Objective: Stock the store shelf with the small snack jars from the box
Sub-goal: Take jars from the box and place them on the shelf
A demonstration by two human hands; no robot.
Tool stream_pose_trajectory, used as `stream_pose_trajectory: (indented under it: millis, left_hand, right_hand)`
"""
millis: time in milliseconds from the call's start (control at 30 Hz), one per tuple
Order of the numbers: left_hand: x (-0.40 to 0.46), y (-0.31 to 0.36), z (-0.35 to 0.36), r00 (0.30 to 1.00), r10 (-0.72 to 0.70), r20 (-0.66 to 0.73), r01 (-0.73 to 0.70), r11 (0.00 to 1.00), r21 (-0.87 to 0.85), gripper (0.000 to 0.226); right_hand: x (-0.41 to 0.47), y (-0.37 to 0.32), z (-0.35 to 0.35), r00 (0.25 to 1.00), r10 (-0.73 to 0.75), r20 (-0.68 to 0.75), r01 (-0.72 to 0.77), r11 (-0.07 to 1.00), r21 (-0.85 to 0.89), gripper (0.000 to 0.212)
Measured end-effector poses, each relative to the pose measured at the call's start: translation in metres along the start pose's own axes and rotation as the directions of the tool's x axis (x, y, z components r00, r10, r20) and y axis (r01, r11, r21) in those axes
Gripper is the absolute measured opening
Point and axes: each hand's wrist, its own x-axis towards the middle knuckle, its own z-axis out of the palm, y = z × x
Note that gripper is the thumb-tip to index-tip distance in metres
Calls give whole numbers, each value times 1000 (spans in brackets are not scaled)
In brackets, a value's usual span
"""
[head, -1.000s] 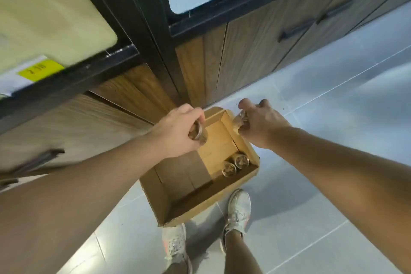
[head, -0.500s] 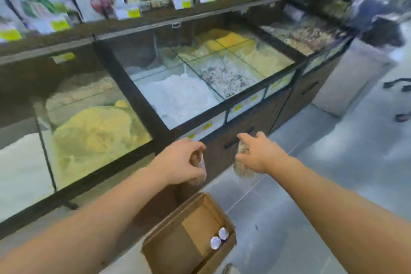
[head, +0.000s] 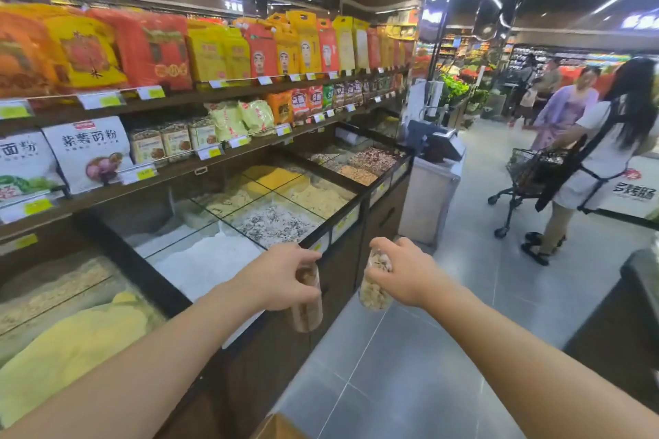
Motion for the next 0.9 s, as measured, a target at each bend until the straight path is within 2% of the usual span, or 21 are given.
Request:
stream_pose_trajectory:
  millis: [267,433,600,800,900]
  left_hand:
    - [8,109,-13,977,211,-13,-211,977,6,72]
    - [7,186,-1,943,332,-24,-333,942,-38,66]
    - [0,286,36,909,412,58,-409,911,-52,65]
    - [-18,406,100,831,527,178,-520,850,-90,62]
    - [-30,476,138,752,618,228,-612,784,-106,65]
  right_hand:
    - [-70,69,-84,989,142,-52,-147,981,-124,53]
    - [-135,124,-114,963,248,-103,-257,962,-86,53]
    - [-228,197,-132,919,371,-136,-382,922,-61,56]
    - [-349,277,-141,854,491,-174,-503,863,-35,62]
    - [-422,315,-146,784,586,-203,-593,804,30,62]
